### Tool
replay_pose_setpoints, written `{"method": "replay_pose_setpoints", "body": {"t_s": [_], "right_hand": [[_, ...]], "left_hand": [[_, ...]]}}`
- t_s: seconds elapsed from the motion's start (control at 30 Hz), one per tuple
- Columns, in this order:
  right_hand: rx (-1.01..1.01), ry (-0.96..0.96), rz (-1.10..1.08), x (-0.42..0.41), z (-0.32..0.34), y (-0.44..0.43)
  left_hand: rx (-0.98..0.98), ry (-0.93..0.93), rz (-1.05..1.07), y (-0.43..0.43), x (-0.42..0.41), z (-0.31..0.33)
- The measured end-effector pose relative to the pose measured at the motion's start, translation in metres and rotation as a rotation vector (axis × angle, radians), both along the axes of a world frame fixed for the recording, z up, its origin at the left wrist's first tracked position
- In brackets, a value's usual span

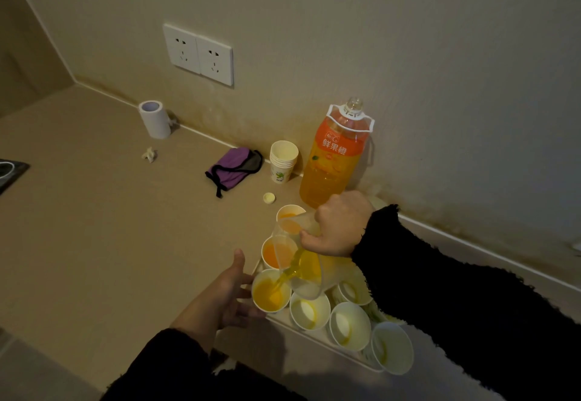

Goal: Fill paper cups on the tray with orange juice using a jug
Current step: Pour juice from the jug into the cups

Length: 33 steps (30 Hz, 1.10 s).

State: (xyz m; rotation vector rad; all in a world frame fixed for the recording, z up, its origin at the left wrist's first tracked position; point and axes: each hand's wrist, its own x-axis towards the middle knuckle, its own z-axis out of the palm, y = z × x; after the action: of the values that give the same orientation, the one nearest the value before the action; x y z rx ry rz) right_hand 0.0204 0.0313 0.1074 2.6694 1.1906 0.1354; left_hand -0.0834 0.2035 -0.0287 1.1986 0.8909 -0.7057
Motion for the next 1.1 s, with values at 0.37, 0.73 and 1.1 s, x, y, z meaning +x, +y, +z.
{"method": "replay_pose_setpoints", "body": {"t_s": [0.37, 0.73, 1.1], "right_hand": [[0.012, 0.004, 0.018, -0.001, 0.003, 0.002], [0.008, 0.002, 0.036, -0.002, 0.008, 0.005], [-0.031, -0.012, 0.008, -0.005, 0.009, 0.009]], "left_hand": [[0.023, 0.015, -0.016, 0.000, 0.004, 0.002], [0.014, 0.013, -0.050, 0.000, 0.005, 0.013], [0.008, -0.004, -0.032, -0.002, 0.002, 0.018]]}}
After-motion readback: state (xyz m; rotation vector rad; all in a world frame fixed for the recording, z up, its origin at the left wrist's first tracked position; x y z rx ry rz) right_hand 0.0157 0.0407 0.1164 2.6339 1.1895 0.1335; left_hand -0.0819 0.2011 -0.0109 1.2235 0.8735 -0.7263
